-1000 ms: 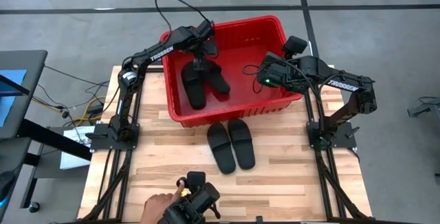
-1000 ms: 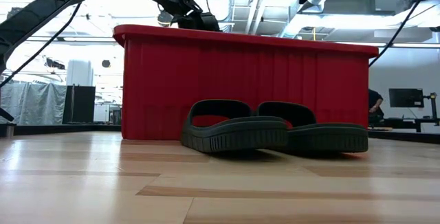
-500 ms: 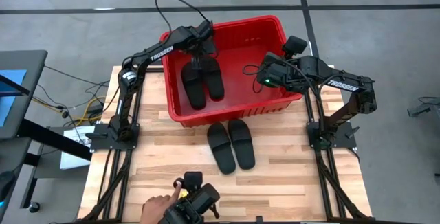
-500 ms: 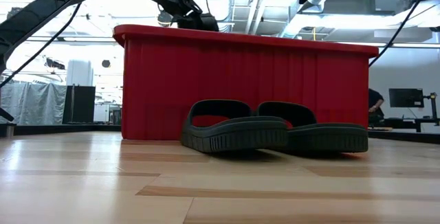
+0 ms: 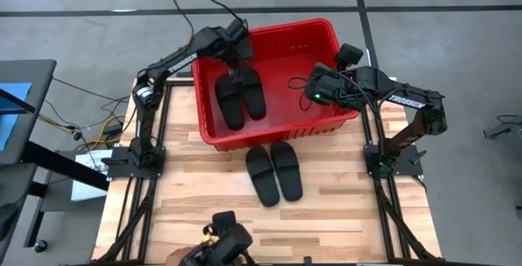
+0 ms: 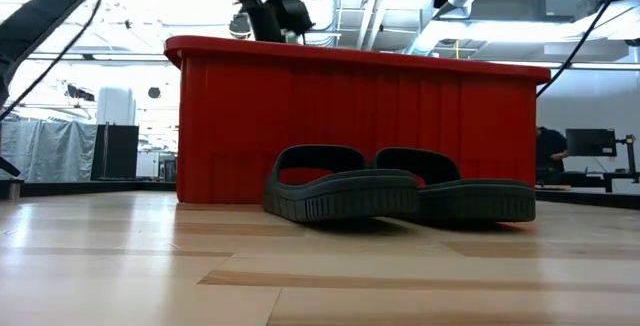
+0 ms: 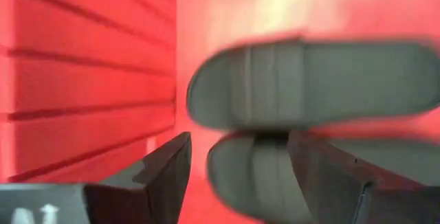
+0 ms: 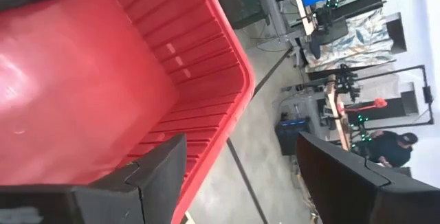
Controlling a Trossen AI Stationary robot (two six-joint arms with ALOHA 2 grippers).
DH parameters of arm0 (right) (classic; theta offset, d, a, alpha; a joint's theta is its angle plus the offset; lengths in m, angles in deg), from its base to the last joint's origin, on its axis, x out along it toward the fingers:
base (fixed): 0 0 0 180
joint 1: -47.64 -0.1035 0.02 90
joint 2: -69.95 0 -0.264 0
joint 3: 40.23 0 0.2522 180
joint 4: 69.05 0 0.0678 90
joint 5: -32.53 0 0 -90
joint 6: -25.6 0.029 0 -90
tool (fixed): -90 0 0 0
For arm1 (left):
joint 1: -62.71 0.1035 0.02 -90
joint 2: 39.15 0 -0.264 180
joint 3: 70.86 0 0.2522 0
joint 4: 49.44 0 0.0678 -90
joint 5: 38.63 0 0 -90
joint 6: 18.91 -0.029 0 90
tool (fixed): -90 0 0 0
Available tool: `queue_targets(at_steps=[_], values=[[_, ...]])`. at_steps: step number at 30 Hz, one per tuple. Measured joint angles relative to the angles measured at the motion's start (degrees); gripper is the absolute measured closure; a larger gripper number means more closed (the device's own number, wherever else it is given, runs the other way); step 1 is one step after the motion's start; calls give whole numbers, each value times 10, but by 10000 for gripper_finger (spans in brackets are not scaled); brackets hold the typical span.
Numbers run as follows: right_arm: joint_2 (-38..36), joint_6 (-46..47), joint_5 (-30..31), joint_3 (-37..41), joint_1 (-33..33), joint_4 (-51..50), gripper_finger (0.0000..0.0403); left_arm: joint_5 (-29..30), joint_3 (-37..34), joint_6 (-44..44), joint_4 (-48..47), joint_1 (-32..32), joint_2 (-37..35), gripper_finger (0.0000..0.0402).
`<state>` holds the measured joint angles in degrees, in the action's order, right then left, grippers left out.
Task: Pick and place slides into bin
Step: Put the black slides into the red bin
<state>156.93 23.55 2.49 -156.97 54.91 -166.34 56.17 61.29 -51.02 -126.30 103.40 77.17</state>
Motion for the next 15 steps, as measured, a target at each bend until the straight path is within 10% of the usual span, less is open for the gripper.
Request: queue_targets(at_steps=[15], values=[[0, 104, -40, 0, -51, 0, 137, -233, -47, 207, 167, -27, -258, 168]])
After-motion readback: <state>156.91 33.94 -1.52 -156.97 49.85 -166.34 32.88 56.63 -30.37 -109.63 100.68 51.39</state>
